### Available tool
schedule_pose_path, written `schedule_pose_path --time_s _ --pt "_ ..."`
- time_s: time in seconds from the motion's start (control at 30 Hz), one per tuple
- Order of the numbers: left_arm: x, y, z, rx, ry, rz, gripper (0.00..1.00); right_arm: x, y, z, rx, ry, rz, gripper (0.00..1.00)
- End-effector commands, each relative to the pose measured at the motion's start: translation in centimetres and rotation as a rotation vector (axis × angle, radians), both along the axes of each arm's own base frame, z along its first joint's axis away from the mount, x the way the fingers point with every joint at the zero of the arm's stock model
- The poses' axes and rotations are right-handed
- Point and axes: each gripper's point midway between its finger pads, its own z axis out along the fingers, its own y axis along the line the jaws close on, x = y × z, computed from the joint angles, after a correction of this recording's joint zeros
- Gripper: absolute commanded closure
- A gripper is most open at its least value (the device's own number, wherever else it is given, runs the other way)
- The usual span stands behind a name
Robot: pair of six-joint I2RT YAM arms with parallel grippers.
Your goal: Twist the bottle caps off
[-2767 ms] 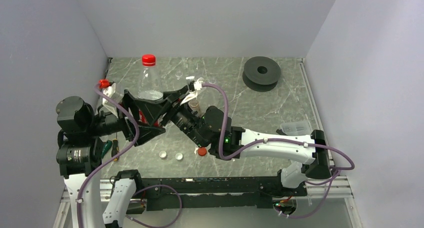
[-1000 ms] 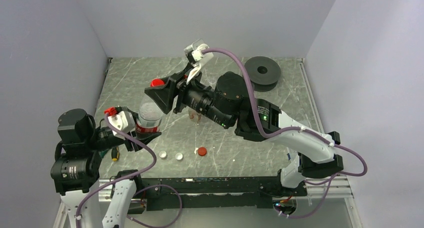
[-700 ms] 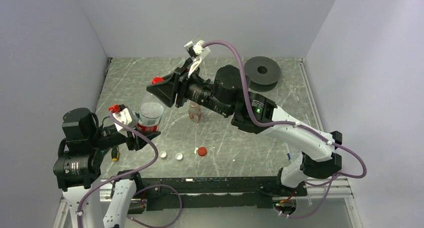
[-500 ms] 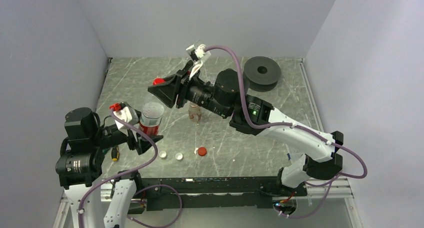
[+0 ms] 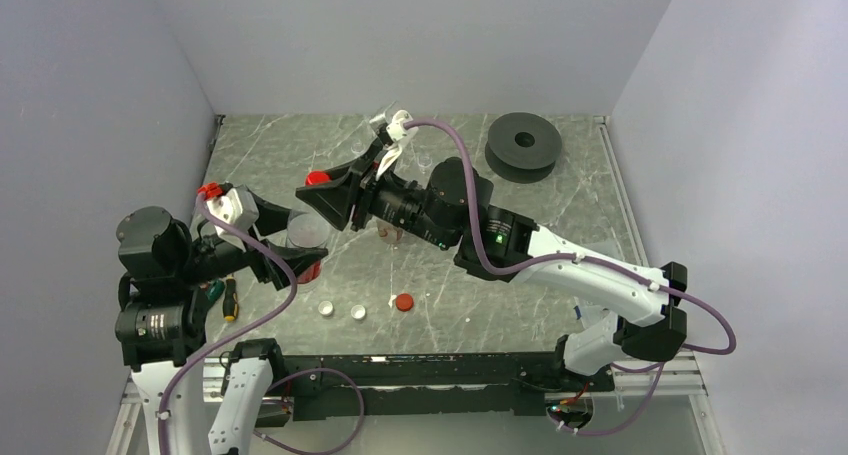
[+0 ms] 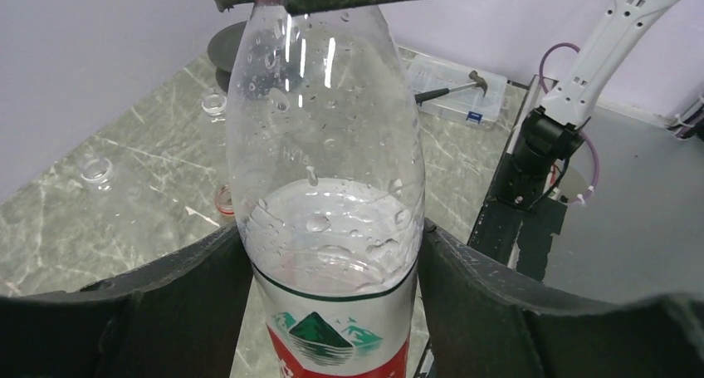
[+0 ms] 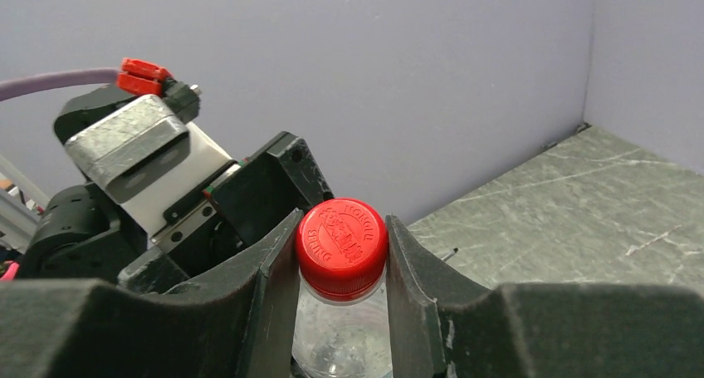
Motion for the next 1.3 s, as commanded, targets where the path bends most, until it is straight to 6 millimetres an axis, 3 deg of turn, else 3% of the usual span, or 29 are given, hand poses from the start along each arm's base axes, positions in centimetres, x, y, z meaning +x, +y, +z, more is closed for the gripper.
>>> schedule_pose_path --time_s 0.0,0.23,0.33,0.37,0.47,0.53,0.63,0.77,1.0,1.27 --pt "-0.7 -0.7 -0.3 -0.012 0.017 -0.100 0.28 -1.0 -0.8 3.3 0.121 -0.049 0.020 1.00" --pt "-1.0 -0.8 -0.7 0.000 0.029 -0.115 0.28 -1.6 0.1 3.2 0.125 -0.054 0.063 1.00" --pt "-1.1 -0.8 -0.4 0.005 0.010 -0.121 0.41 -1.4 -0.2 3.1 0.121 -0.055 0.050 1.00" --pt "-1.1 -0.8 -0.4 0.009 0.006 -0.122 0.49 -1.3 -0.4 3.1 0.119 -0.054 0.039 0.94" --pt "-1.0 -0.7 -0.5 0.023 -0.005 -0.113 0.73 -0.4 -1.0 3.1 0.111 -0.032 -0.018 0.53" --pt "-0.9 -0.6 -0.6 0.034 -0.013 -0.100 0.78 0.2 -1.2 3.1 0.102 -0.011 -0.050 0.31" --pt "-0.8 -0.4 -0.7 0.044 -0.024 -0.088 0.82 0.8 -1.4 3.5 0.106 0.010 -0.084 0.20" --pt "-0.8 -0.2 -0.9 0.063 -0.044 -0.069 0.85 1.4 -1.4 3.6 0.105 0.033 -0.115 0.17" --pt "-0.7 0.1 -1.0 0.085 -0.067 -0.038 0.86 1.5 -0.5 4.0 0.102 0.044 -0.103 0.25" --pt "-0.1 0.4 -1.0 0.086 -0.066 -0.005 0.88 1.5 0.8 2.3 0.042 0.065 -0.084 0.33"
